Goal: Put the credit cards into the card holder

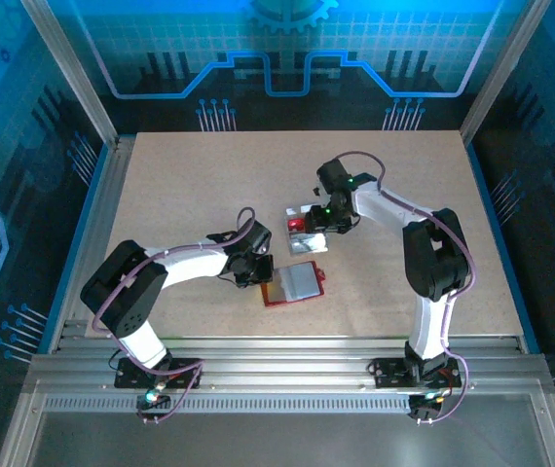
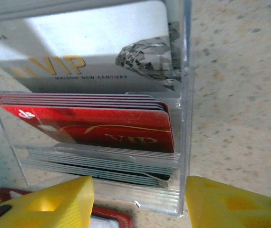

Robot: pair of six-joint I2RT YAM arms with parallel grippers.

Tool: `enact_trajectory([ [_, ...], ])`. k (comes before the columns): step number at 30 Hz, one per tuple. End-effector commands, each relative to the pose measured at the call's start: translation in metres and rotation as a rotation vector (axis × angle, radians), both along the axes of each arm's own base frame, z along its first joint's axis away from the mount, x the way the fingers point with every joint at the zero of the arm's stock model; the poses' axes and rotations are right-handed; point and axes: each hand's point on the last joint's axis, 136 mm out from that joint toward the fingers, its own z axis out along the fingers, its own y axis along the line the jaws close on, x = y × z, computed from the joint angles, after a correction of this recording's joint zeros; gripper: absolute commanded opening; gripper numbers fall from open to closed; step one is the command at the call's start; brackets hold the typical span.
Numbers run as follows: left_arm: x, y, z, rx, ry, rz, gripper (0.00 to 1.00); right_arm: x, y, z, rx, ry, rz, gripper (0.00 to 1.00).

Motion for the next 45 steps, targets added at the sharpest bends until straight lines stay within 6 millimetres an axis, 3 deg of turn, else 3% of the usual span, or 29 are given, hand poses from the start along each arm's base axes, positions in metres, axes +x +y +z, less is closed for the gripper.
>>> enact_trajectory([
  [1,0.004,0.007,0.013,0.000,-0.016,0.000,0.07,-0.012,0.031,0.006,0.142,0.040,0.017,0.54],
  [13,0.024,0.021,0.067,-0.133,-0.063,0.070,0.08,-0.037,0.082,0.010,0.221,0.068,0.075,0.50],
  [17,0.029,0.031,0.074,-0.161,-0.063,0.108,0.08,-0.046,0.091,0.025,0.194,0.020,0.176,0.51],
  [22,0.042,0.034,0.073,-0.214,-0.052,0.152,0.08,-0.023,0.039,0.040,-0.119,-0.097,0.131,0.46],
  [25,0.050,0.027,0.069,-0.235,-0.038,0.155,0.08,-0.003,0.027,0.054,-0.232,-0.181,0.141,0.42],
  [28,0.056,0.022,0.063,-0.247,-0.023,0.156,0.07,0.017,0.027,0.058,-0.298,-0.239,0.176,0.42],
  [34,0.063,0.018,0.054,-0.245,-0.012,0.164,0.06,0.042,0.038,0.043,-0.346,-0.267,0.271,0.44],
  [45,0.066,0.015,0.036,-0.244,0.019,0.169,0.05,0.044,0.065,0.029,-0.247,-0.260,0.362,0.47],
])
